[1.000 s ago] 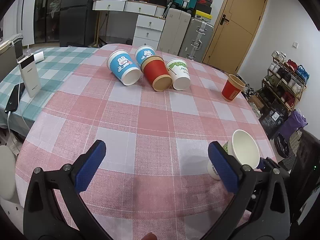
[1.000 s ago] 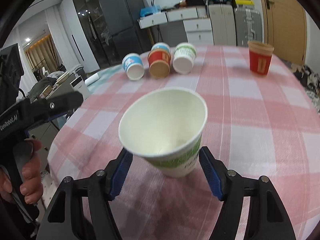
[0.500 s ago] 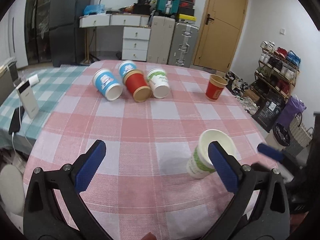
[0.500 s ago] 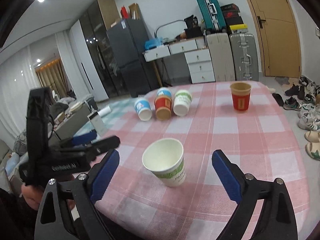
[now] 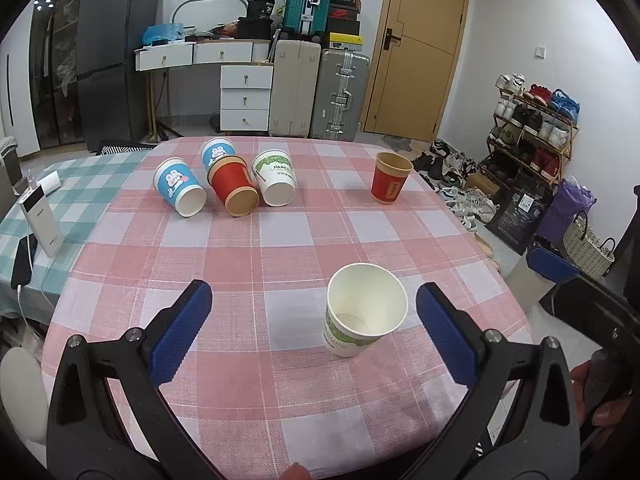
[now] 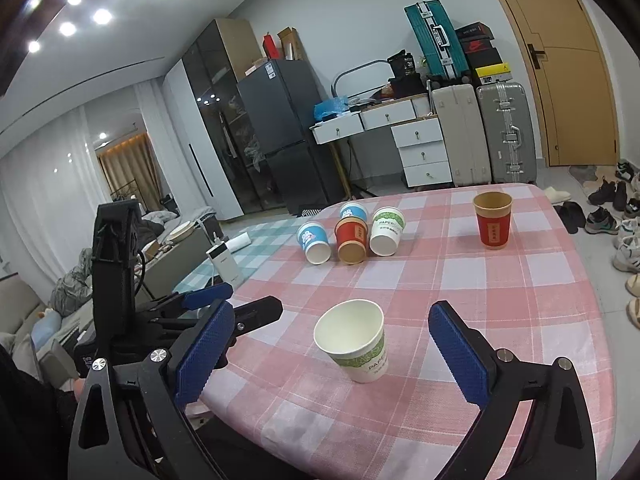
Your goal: Flip cup upright
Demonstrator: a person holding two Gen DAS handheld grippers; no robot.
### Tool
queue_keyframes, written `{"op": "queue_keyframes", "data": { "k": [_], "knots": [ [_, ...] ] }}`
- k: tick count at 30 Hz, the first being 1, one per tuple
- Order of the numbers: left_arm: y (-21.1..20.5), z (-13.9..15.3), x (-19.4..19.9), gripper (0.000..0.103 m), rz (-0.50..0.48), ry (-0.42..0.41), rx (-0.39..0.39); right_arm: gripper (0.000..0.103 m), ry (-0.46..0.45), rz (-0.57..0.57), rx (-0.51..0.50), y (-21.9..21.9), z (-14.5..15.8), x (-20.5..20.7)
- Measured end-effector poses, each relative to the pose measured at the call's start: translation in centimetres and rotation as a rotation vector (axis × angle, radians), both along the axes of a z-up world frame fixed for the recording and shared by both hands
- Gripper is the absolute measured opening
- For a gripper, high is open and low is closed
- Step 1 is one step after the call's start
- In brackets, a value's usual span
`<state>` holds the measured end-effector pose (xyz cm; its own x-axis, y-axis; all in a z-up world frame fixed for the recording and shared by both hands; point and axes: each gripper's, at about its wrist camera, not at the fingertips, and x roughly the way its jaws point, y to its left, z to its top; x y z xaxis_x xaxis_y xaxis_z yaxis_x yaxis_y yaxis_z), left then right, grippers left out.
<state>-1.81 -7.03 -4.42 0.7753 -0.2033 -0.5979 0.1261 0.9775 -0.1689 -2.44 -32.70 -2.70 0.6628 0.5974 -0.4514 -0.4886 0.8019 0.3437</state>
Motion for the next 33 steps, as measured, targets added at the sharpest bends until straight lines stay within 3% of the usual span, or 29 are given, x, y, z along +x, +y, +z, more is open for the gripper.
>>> {"op": "queue_keyframes", "data": {
  "k": [33],
  "knots": [
    [1.3,0.8,-2.7,0.102,0.006,-0.023,-0.034,0.102,-0.014,-0.03,-0.022,0.4,0.3,-2.4]
  ]
}}
